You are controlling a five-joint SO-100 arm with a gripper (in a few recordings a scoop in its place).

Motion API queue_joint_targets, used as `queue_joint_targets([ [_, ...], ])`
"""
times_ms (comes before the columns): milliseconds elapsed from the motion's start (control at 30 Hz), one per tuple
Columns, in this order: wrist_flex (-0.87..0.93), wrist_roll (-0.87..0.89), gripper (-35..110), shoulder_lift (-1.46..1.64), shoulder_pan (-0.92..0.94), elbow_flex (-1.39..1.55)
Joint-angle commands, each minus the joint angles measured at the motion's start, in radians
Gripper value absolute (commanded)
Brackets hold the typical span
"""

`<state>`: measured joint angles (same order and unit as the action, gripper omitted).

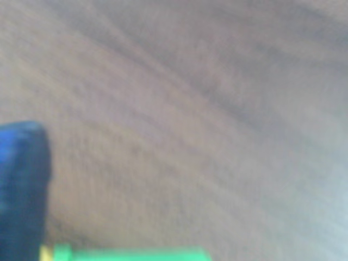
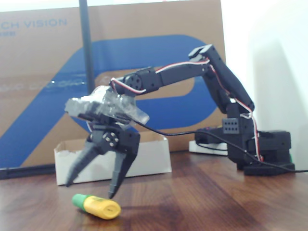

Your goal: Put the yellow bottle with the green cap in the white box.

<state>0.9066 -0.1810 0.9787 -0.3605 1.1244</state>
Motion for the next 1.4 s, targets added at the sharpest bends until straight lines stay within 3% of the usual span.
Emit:
queue_joint_targets([
  [0, 0.000, -0.017, 39, 0.064, -0.012, -0.066],
  [300, -0.003, -0.012, 36, -0.064, -0.015, -0.127],
  [767, 0.000, -0.043, 34, -0.021, 0.035, -0.126],
  [1367, 0.003, -0.064, 11, 0.006, 0.018, -0.112],
])
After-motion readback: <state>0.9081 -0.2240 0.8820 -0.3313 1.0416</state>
